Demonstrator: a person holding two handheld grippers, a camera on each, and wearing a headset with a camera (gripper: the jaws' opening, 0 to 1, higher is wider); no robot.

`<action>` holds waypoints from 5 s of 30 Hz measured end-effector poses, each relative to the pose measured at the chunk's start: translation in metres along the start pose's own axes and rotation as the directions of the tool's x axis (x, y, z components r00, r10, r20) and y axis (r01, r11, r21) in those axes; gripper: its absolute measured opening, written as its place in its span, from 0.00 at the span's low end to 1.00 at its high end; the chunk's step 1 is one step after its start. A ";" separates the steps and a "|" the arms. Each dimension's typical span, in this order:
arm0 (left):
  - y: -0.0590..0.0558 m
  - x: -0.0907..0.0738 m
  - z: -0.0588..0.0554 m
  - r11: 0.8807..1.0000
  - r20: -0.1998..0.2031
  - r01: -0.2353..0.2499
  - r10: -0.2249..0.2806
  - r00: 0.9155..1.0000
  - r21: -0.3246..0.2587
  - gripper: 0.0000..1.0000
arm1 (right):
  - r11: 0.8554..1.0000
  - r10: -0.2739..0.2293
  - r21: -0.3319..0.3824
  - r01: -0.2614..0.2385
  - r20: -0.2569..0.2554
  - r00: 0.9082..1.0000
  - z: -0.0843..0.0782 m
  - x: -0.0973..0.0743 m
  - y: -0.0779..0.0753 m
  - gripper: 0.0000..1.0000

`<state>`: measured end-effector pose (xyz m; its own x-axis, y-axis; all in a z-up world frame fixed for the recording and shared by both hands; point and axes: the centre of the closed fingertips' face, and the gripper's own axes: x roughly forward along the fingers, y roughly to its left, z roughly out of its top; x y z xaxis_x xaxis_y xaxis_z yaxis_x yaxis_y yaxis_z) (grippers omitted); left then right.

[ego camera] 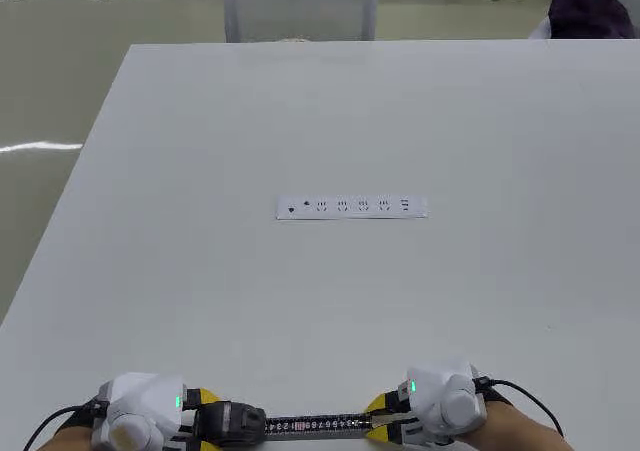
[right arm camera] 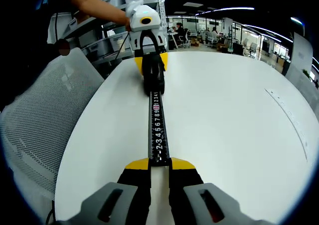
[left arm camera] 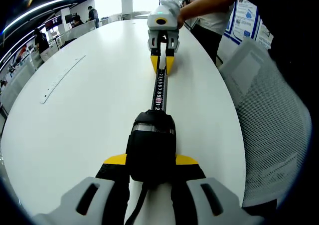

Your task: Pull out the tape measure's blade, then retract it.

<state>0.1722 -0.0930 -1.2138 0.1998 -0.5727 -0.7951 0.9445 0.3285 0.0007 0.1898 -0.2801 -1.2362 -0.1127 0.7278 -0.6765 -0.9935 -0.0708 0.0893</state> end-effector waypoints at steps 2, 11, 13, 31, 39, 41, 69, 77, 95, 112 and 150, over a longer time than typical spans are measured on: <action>0.000 0.000 0.000 1.000 -0.001 0.000 0.000 1.000 0.001 0.28 | 1.000 0.000 0.000 0.000 -0.001 1.000 0.000 -0.001 0.000 0.10; 0.000 0.000 -0.001 1.000 -0.005 0.001 -0.001 1.000 0.007 0.27 | 1.000 -0.002 0.000 0.002 -0.005 1.000 -0.003 -0.004 -0.001 0.10; 0.000 0.000 -0.002 1.000 -0.007 0.003 -0.003 1.000 0.010 0.27 | 1.000 -0.001 0.001 0.001 -0.007 1.000 -0.005 -0.005 0.000 0.10; 0.000 0.000 -0.003 1.000 -0.013 0.008 -0.007 1.000 0.012 0.27 | 1.000 -0.007 0.008 0.007 -0.015 1.000 -0.014 -0.015 0.000 0.10; 0.000 0.000 -0.003 1.000 -0.013 0.008 -0.008 1.000 0.010 0.27 | 1.000 -0.009 0.014 0.010 -0.020 1.000 -0.018 -0.019 -0.001 0.10; 0.000 0.000 -0.003 1.000 -0.012 0.008 -0.008 1.000 0.009 0.27 | 1.000 -0.009 0.016 0.009 -0.021 1.000 -0.019 -0.020 0.000 0.10; 0.001 0.000 -0.003 1.000 -0.021 0.009 -0.009 1.000 0.004 0.28 | 1.000 -0.015 0.026 0.016 -0.024 1.000 -0.030 -0.033 -0.002 0.10; 0.001 0.000 -0.002 1.000 -0.029 0.013 -0.013 0.999 0.007 0.28 | 1.000 -0.015 0.023 0.016 -0.025 1.000 -0.034 -0.037 -0.002 0.10; 0.000 0.001 -0.002 1.000 -0.040 0.020 -0.020 0.999 0.005 0.28 | 0.999 -0.008 0.041 0.010 -0.029 1.000 -0.045 -0.045 -0.001 0.10; 0.000 0.001 -0.001 1.000 -0.051 0.023 -0.023 0.998 0.003 0.28 | 0.999 -0.013 0.043 0.014 -0.027 1.000 -0.050 -0.051 -0.001 0.10; -0.002 0.003 -0.001 1.000 -0.070 0.022 -0.021 0.997 0.019 0.29 | 0.999 -0.038 0.000 0.038 -0.066 0.997 -0.062 -0.059 -0.001 0.13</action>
<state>0.1713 -0.0949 -1.2169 0.1616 -0.5256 -0.8352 0.9533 0.3019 -0.0055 0.1966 -0.3652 -1.2420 -0.0755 0.6832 -0.7264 -0.9971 -0.0430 0.0632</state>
